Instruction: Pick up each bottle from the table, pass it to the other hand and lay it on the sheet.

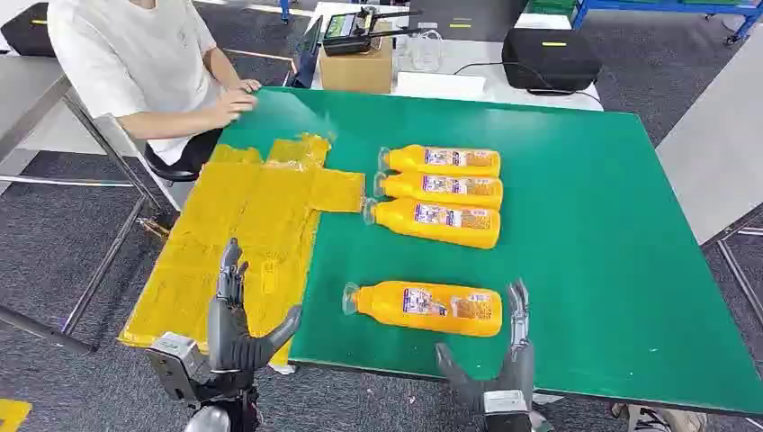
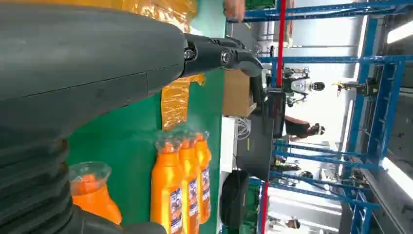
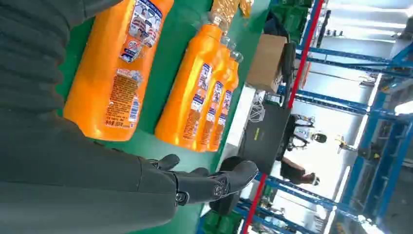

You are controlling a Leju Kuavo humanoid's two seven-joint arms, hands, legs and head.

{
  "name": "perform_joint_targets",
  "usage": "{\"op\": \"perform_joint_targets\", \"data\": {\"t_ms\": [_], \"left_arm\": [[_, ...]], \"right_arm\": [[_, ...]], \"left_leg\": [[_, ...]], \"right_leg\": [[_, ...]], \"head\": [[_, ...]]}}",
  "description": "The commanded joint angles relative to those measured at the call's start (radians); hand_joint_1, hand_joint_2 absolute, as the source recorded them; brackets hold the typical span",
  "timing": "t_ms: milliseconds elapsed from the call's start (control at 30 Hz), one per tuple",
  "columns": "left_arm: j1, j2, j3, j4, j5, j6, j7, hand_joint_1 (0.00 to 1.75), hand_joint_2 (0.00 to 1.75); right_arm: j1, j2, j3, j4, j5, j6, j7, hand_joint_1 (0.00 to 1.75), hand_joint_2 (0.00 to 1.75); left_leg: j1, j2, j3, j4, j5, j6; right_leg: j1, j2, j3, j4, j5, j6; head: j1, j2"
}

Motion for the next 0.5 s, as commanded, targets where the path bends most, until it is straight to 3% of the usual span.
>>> {"op": "perform_joint_targets", "data": {"t_ms": [33, 100, 167, 233, 333, 433, 500], "left_arm": [[-0.032, 0.009, -0.011, 0.056, -0.005, 0.004, 0.006, 0.00, 1.75], [-0.032, 0.009, -0.011, 0.056, -0.005, 0.004, 0.006, 0.00, 1.75], [-0.036, 0.011, -0.014, 0.058, -0.005, 0.000, 0.007, 0.00, 1.75], [-0.033, 0.008, -0.010, 0.057, -0.006, 0.002, 0.006, 0.00, 1.75], [-0.017, 0.006, 0.004, 0.046, -0.007, -0.011, 0.003, 0.00, 1.75], [-0.002, 0.021, -0.014, 0.048, -0.001, -0.036, -0.005, 0.00, 1.75], [-0.008, 0.026, -0.025, 0.055, 0.003, -0.039, -0.009, 0.00, 1.75]], "right_arm": [[-0.024, -0.033, 0.019, 0.045, 0.014, -0.011, 0.001, 0.00, 1.75], [-0.024, -0.033, 0.019, 0.045, 0.014, -0.011, 0.001, 0.00, 1.75], [-0.033, -0.057, 0.027, 0.052, 0.107, -0.061, 0.018, 0.00, 1.75], [-0.044, -0.080, 0.010, 0.059, 0.190, -0.090, 0.099, 0.00, 1.75], [-0.071, -0.114, -0.035, 0.088, 0.293, -0.022, 0.230, 0.00, 1.75], [-0.088, -0.155, -0.043, 0.100, 0.420, -0.031, 0.237, 0.00, 1.75], [-0.103, -0.206, -0.016, 0.115, 0.523, 0.019, 0.302, 0.00, 1.75]], "left_leg": [[0.000, -0.001, 0.004, -0.003, 0.000, 0.003], [0.000, -0.001, 0.002, -0.002, 0.000, 0.002], [0.000, -0.001, 0.003, -0.002, 0.000, 0.002], [0.000, -0.001, 0.004, -0.003, 0.000, 0.003], [0.000, 0.000, 0.004, -0.004, 0.000, 0.003], [0.000, 0.000, 0.003, -0.002, 0.000, 0.002], [0.000, 0.000, 0.004, -0.004, 0.000, 0.003]], "right_leg": [[0.001, 0.000, 0.004, -0.003, 0.000, -0.004], [0.001, 0.000, 0.003, -0.002, 0.000, -0.003], [0.001, 0.000, 0.003, -0.003, 0.000, -0.003], [0.001, 0.000, 0.005, -0.004, 0.000, -0.004], [0.001, 0.001, 0.005, -0.004, 0.001, -0.004], [0.001, 0.000, 0.003, -0.003, 0.001, -0.002], [0.001, 0.001, 0.005, -0.004, 0.001, -0.004]], "head": [[0.000, 0.000], [0.000, 0.000], [0.000, 0.000], [0.000, 0.000], [0.000, 0.000], [0.000, 0.000], [0.000, 0.000]]}}
